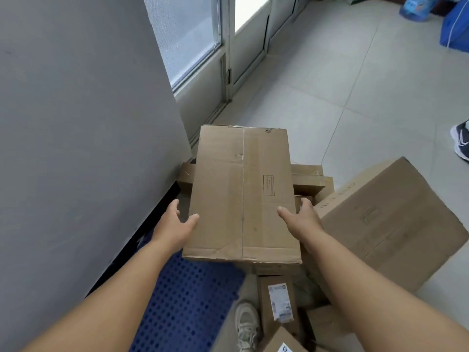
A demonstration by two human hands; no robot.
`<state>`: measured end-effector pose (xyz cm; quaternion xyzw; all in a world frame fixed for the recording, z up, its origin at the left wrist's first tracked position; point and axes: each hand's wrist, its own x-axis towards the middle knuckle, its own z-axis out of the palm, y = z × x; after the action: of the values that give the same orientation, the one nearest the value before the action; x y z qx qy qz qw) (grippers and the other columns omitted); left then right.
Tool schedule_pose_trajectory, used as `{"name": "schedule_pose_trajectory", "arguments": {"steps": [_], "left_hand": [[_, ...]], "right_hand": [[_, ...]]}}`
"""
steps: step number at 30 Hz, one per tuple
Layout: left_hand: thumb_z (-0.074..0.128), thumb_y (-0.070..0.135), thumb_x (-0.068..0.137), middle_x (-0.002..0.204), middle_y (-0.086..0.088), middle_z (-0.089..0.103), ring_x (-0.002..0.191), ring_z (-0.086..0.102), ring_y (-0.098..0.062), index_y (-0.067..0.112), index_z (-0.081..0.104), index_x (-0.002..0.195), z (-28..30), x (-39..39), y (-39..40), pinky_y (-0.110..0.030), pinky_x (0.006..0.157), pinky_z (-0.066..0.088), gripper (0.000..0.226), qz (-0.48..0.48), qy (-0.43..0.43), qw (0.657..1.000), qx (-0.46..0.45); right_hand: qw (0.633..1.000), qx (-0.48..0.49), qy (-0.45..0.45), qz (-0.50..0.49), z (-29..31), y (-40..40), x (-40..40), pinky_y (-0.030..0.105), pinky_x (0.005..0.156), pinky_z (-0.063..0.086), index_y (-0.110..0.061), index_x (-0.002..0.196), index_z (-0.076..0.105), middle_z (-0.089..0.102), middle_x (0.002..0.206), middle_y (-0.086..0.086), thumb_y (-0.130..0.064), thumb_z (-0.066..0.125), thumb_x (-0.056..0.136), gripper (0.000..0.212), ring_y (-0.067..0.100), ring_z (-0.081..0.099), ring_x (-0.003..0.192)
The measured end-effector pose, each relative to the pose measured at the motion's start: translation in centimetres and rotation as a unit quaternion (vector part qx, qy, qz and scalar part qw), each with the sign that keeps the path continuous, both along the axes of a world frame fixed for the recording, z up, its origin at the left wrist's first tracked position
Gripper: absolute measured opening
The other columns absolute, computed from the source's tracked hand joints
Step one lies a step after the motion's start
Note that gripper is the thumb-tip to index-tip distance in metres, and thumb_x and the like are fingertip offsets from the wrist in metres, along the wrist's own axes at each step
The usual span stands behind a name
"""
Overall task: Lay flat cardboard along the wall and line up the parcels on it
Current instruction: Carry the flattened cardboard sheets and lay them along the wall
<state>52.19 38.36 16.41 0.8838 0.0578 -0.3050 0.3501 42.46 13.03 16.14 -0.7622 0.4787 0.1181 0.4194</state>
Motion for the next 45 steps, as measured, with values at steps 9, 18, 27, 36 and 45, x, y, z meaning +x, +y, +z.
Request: {"name": "schedule_pose_trajectory", "arguments": {"steps": [9,18,27,36,45], "left_hand": [[0.066,0.041,0.086,0.157,-0.007,0.019,0.14,0.028,-0.028,0.017,0.01,0.153,-10.0,7.2,-5.8,-0.042,0.108,0.031,0.091,-0.005,0.023,0.996,0.083],[0.076,0.043,0.076,0.158,-0.011,0.016,0.14,0.029,-0.031,0.017,0.004,0.153,-16.0,12.2,-8.2,-0.043,0.111,0.031,0.109,0.058,0.051,0.991,0.107],[0.085,0.032,0.066,0.136,-0.006,0.043,0.119,0.049,-0.03,0.026,0.026,0.142,-17.3,10.8,-6.7,-0.046,0.098,0.043,0.096,0.129,0.034,0.989,0.067],[0.085,0.03,0.066,0.136,-0.006,0.043,0.117,0.05,-0.03,0.028,0.027,0.144,-13.6,4.4,-0.5,-0.046,0.097,0.044,0.097,0.223,0.024,0.973,0.049],[0.085,0.028,0.067,0.144,-0.007,0.039,0.125,0.045,-0.03,0.022,0.021,0.149,-7.9,-5.4,10.3,-0.044,0.101,0.042,0.104,0.285,-0.031,0.958,0.026]], "right_hand": [[0.999,0.017,0.034,0.009,-10.3,-6.4,7.0,0.049,0.111,0.031,-0.017,0.153,0.006,0.018,0.158,0.007,-0.047,0.073,0.078,0.105,0.03,0.027,0.141],[0.997,0.033,0.071,-0.027,-17.2,-8.1,10.6,0.049,0.112,0.029,-0.015,0.151,0.005,0.022,0.154,0.012,-0.05,0.083,0.064,0.121,0.031,0.028,0.139],[0.997,0.009,0.057,-0.054,-18.4,-7.5,10.6,0.046,0.106,0.034,-0.026,0.147,0.014,0.024,0.147,0.005,-0.048,0.086,0.058,0.117,0.036,0.033,0.131],[1.0,0.004,0.002,0.0,-12.9,-2.6,8.1,0.045,0.111,0.029,-0.027,0.146,0.018,0.025,0.146,0.007,-0.044,0.083,0.064,0.105,0.036,0.027,0.133],[0.996,0.017,-0.039,0.077,-7.0,7.4,2.4,0.049,0.11,0.03,-0.028,0.148,0.017,0.026,0.149,0.008,-0.044,0.083,0.065,0.107,0.037,0.028,0.134]]}}
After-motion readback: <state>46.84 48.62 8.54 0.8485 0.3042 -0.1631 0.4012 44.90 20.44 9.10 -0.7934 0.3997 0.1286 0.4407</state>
